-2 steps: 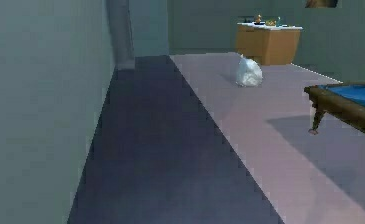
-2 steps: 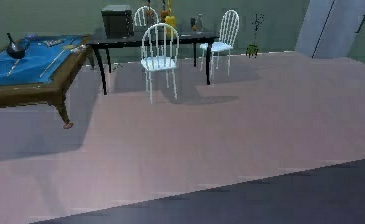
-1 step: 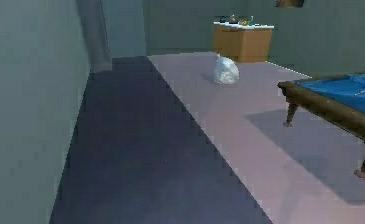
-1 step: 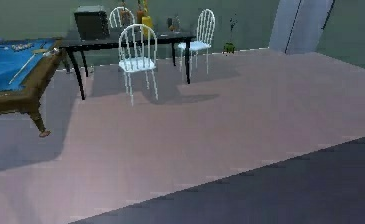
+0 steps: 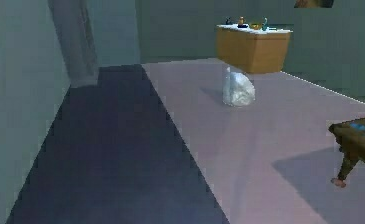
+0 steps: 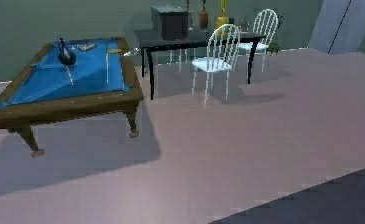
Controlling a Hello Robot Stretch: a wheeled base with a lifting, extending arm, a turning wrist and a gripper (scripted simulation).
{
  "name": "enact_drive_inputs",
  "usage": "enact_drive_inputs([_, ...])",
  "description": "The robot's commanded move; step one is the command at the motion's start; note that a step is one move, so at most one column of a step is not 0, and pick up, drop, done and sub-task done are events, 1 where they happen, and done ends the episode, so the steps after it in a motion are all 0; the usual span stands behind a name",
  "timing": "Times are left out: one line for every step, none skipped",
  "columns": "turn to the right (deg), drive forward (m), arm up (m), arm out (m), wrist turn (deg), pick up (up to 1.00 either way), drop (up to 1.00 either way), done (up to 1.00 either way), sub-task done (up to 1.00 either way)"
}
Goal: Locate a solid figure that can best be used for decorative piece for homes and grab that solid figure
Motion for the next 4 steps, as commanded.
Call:
enact_drive_inputs([0.0,1.0,0.0,0.0,0.0,0.0,0.0,0.0,0.0])
enact_drive_inputs([0.0,1.0,0.0,0.0,0.0,0.0,0.0,0.0,0.0])
enact_drive_inputs([0.0,1.0,0.0,0.0,0.0,0.0,0.0,0.0,0.0])
enact_drive_inputs([6.0,0.0,0.0,0.0,0.0,0.0,0.0,0.0,0.0])
